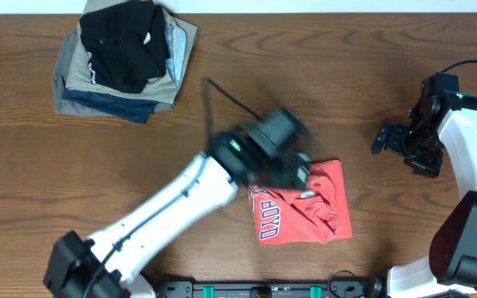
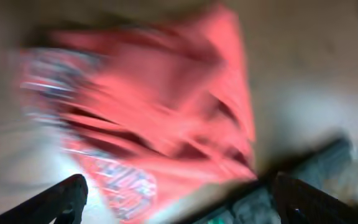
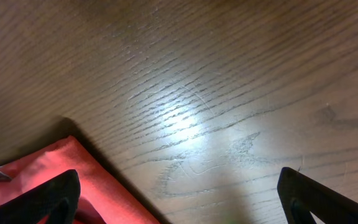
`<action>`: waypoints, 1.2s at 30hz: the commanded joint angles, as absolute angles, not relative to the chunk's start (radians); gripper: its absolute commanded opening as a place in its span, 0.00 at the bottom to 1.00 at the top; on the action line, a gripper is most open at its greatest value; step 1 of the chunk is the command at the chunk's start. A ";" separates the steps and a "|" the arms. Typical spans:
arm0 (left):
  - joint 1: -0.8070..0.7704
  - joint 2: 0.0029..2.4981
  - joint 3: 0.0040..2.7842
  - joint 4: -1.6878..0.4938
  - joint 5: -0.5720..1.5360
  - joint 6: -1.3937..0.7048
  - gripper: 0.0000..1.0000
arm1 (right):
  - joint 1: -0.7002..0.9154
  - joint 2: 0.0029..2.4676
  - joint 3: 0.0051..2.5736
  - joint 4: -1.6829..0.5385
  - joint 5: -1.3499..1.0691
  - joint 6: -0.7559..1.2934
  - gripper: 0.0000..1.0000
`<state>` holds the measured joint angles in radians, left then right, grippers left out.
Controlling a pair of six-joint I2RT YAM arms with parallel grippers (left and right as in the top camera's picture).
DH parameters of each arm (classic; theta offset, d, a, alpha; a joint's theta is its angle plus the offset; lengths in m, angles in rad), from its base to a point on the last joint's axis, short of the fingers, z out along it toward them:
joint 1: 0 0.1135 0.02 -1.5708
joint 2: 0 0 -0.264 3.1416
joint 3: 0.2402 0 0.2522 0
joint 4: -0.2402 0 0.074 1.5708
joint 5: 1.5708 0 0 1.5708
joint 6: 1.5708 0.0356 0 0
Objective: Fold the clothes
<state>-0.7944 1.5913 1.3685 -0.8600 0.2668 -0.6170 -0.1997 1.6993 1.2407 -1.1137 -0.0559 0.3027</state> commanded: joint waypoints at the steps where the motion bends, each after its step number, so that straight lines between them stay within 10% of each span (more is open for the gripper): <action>1: -0.685 1.632 1.352 -0.870 0.246 -0.635 0.95 | -0.204 1.696 1.251 -1.114 -0.059 0.299 0.99; 11: -0.608 1.814 1.350 -0.833 0.437 -0.577 0.94 | -0.204 1.696 1.251 -1.114 -0.059 0.299 0.99; 22: -0.615 1.846 1.350 -0.826 0.445 -0.585 0.66 | -0.204 1.696 1.251 -1.114 -0.059 0.299 0.99; 36: -0.680 1.890 1.350 -0.815 0.444 -0.657 0.66 | -0.204 1.696 1.251 -1.114 -0.059 0.299 0.99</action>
